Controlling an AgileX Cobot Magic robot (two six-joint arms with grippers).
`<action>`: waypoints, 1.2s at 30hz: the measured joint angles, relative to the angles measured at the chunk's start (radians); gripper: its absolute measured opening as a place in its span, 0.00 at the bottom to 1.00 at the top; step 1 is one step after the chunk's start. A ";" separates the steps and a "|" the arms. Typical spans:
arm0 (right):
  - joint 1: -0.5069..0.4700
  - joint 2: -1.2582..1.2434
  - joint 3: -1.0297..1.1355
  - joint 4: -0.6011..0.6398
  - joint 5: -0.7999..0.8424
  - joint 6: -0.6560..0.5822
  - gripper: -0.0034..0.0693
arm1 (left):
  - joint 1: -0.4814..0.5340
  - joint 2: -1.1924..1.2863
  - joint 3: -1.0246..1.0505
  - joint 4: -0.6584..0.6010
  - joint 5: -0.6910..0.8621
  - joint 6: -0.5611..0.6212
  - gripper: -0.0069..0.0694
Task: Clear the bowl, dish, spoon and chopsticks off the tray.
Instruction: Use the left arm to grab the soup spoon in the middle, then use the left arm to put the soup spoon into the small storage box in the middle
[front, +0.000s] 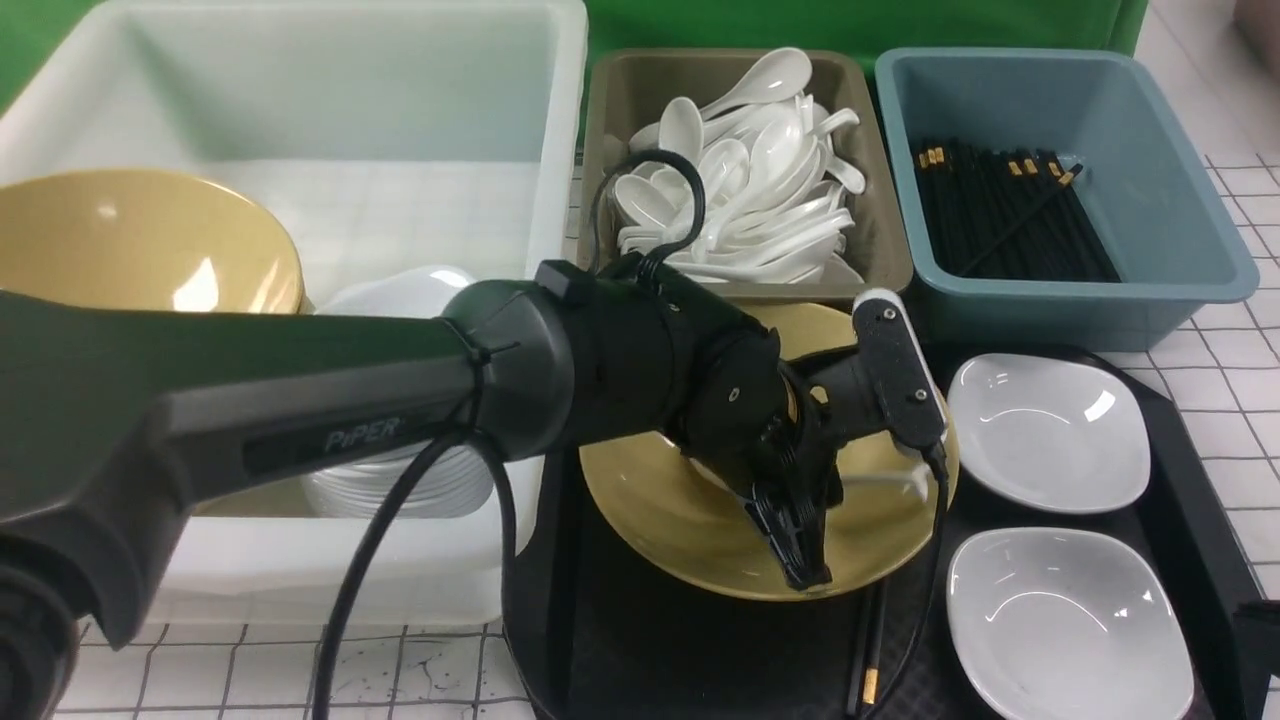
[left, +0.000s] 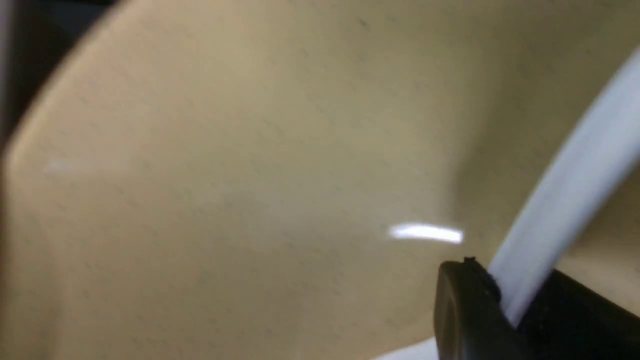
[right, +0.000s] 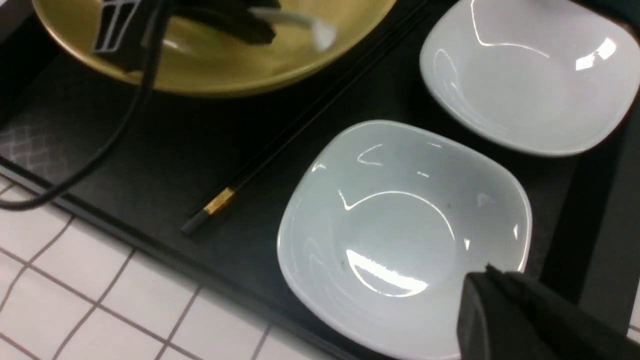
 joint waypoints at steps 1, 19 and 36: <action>0.000 0.000 0.000 0.000 -0.002 0.000 0.10 | 0.004 0.000 -0.008 0.006 0.006 -0.015 0.14; 0.000 0.000 0.033 0.021 -0.066 0.000 0.11 | 0.234 0.179 -0.494 -0.106 -0.331 -0.129 0.15; 0.000 0.000 0.043 0.037 -0.078 0.000 0.11 | 0.162 0.091 -0.578 -0.080 0.690 -0.434 0.43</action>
